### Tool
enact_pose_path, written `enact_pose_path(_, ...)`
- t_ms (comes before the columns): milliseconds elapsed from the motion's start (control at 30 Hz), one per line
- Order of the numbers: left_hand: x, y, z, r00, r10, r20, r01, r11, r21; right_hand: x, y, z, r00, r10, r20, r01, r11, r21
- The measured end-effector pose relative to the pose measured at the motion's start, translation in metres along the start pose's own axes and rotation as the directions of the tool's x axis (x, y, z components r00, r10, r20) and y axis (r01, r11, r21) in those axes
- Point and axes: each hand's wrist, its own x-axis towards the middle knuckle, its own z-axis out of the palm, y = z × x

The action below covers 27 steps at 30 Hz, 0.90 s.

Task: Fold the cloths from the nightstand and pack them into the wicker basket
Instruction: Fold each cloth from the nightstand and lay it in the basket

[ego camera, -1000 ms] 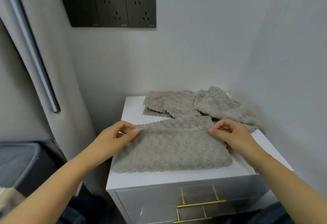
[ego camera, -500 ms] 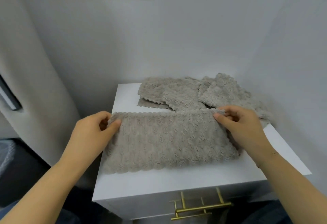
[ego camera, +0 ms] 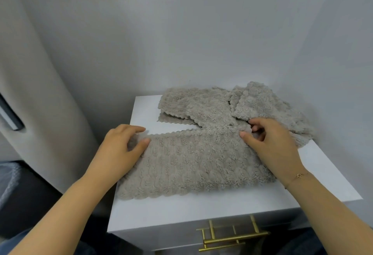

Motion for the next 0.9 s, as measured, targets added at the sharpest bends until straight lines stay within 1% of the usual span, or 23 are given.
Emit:
enact_pose_path(67,0.004,-0.001,0.000,1.000,0.025,0.013,-0.025,1.000,0.008,0.001,-0.001,0.000,1.000,-0.024,0.007,0.024,0.999,-0.024)
enact_pose_path(133,0.006,0.000,0.000,0.999,0.032,0.000,-0.032,0.999,-0.012,0.001,-0.002,0.000,1.000,-0.019,0.003,0.019,1.000,0.007)
enact_pose_path(200,0.006,0.002,-0.001,1.000,0.022,-0.006,-0.022,0.998,-0.056,0.000,-0.005,-0.001,1.000,0.030,0.000,-0.030,0.993,0.110)
enact_pose_path(267,0.005,0.002,-0.001,1.000,-0.017,0.006,0.018,0.992,-0.123,-0.002,-0.008,-0.003,0.994,0.106,0.038,-0.112,0.952,0.284)
enact_pose_path(333,0.004,0.001,-0.003,0.998,-0.050,0.047,0.057,0.986,-0.156,-0.004,-0.011,-0.007,0.986,0.152,0.066,-0.165,0.868,0.468)
enact_pose_path(400,0.003,-0.001,-0.006,0.993,-0.050,0.109,0.066,0.987,-0.145,-0.006,-0.017,-0.013,0.980,0.177,0.092,-0.196,0.760,0.620)
enact_pose_path(500,-0.002,0.000,-0.011,0.984,-0.044,0.174,0.066,0.990,-0.124,-0.012,-0.027,-0.022,0.964,0.218,0.155,-0.255,0.569,0.782)
enact_pose_path(533,-0.004,0.002,-0.012,0.985,-0.034,0.172,0.059,0.988,-0.143,-0.014,-0.029,-0.025,0.961,0.229,0.158,-0.259,0.529,0.808)
enact_pose_path(600,-0.008,0.004,-0.014,0.989,-0.004,0.146,0.037,0.975,-0.221,-0.015,-0.031,-0.030,0.959,0.245,0.141,-0.247,0.483,0.840)
enact_pose_path(767,-0.021,0.018,-0.028,1.000,0.029,0.001,-0.026,0.918,-0.396,-0.024,-0.037,-0.043,0.970,0.238,0.052,-0.168,0.499,0.850)
enact_pose_path(833,-0.027,0.029,-0.036,0.999,0.020,-0.043,-0.039,0.854,-0.519,-0.028,-0.041,-0.052,0.973,0.233,0.011,-0.128,0.495,0.860)
enact_pose_path(900,-0.033,0.042,-0.046,0.998,-0.004,-0.069,-0.045,0.717,-0.696,-0.026,-0.046,-0.063,0.972,0.228,-0.054,-0.069,0.500,0.863)
